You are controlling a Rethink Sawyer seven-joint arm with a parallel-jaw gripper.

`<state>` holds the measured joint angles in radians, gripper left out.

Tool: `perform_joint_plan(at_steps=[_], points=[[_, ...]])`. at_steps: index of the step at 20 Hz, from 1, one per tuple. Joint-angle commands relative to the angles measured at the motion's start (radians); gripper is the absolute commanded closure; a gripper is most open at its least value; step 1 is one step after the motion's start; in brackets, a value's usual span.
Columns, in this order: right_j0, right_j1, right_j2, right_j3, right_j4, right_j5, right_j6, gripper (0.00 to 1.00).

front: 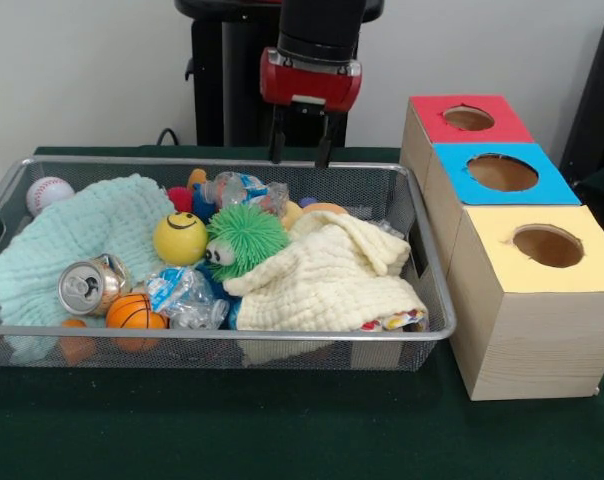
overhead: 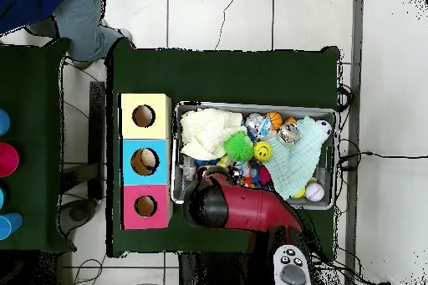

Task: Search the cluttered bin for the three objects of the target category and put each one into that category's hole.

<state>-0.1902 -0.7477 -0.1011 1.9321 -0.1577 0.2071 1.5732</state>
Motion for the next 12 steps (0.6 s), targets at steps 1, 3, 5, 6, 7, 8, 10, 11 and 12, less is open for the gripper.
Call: perform_joint_plan(at_steps=[1,3,5,6,7,8,10,11,12], points=[[0.02,0.106,-0.052,-0.091,-0.068,-0.098,0.125,0.0],[0.024,0.125,-0.068,-0.087,-0.063,-0.106,0.136,0.0],[0.021,0.141,-0.075,-0.082,-0.062,-0.124,0.141,0.0],[0.018,0.15,-0.077,-0.077,-0.061,-0.136,0.145,0.0],[0.016,0.154,-0.077,-0.076,-0.062,-0.143,0.144,0.0],[0.016,0.166,-0.08,-0.08,-0.061,-0.152,0.145,0.0],[0.02,0.179,-0.086,-0.08,-0.055,-0.161,0.146,0.0],[0.022,0.183,-0.09,-0.08,-0.053,-0.163,0.146,0.0],[0.025,0.195,-0.093,-0.084,-0.049,-0.153,0.144,0.0]])
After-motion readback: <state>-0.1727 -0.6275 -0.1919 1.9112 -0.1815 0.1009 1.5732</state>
